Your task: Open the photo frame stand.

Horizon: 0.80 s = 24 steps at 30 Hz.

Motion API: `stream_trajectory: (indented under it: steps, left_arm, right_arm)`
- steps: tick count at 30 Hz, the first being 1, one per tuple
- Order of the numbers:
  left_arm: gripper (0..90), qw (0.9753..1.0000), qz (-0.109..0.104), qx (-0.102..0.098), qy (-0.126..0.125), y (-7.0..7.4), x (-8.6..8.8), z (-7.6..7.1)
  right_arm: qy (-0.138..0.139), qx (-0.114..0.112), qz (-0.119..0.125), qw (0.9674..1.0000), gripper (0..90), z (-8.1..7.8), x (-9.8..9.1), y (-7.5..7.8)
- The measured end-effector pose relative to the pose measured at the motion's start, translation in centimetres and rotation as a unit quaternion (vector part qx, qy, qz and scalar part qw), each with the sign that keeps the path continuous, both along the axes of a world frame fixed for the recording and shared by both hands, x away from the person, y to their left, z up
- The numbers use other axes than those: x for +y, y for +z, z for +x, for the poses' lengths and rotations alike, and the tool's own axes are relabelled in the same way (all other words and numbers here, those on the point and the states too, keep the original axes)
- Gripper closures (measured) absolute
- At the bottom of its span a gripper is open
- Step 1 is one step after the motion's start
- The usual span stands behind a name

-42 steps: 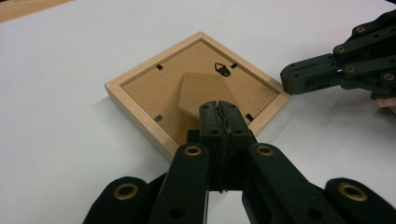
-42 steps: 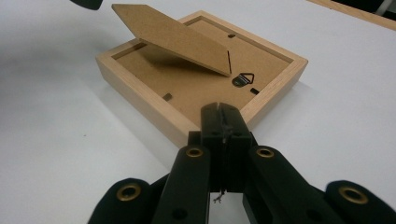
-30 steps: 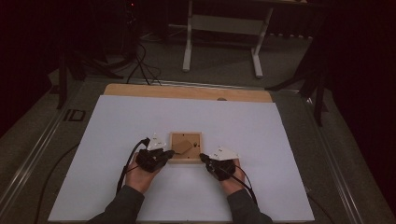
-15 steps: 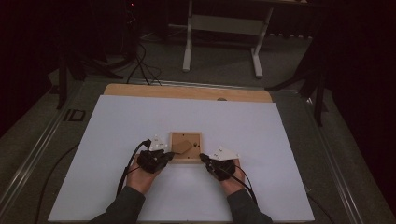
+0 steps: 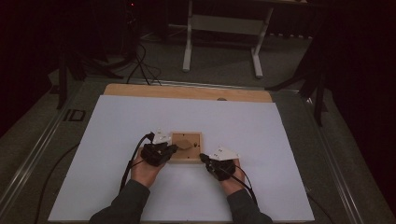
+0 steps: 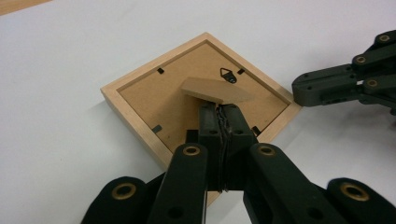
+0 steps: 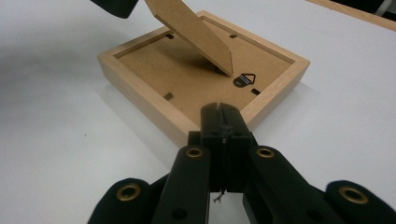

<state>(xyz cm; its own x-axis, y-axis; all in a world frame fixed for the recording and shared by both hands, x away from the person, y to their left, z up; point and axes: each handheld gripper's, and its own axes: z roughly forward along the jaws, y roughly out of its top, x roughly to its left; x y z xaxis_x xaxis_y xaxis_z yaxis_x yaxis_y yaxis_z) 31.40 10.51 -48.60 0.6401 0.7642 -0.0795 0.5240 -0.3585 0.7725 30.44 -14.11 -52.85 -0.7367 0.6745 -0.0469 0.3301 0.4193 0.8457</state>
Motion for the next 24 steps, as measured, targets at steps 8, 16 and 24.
stream_trajectory:
  steps: [8, 16, 24]
  left_arm:
    - [74.4, 0.9999, -0.001, 0.011, -0.006, -0.2, 0.1, 0.2]
    - [59.1, 0.9998, -0.004, 0.01, -0.017, 0.0, 0.6, 0.1]
    - [51.7, 0.9991, -0.036, 0.021, -0.011, 0.3, 1.4, 0.9]
  right_arm:
    - [0.001, 0.0, 0.0, 1.0, 89.5, 0.0, 0.0, 0.0]
    - [0.001, 0.0, 0.0, 1.0, 89.5, 0.0, 0.0, 0.0]
    - [0.0, -0.001, 0.0, 1.0, 89.5, 0.0, 0.0, 0.0]
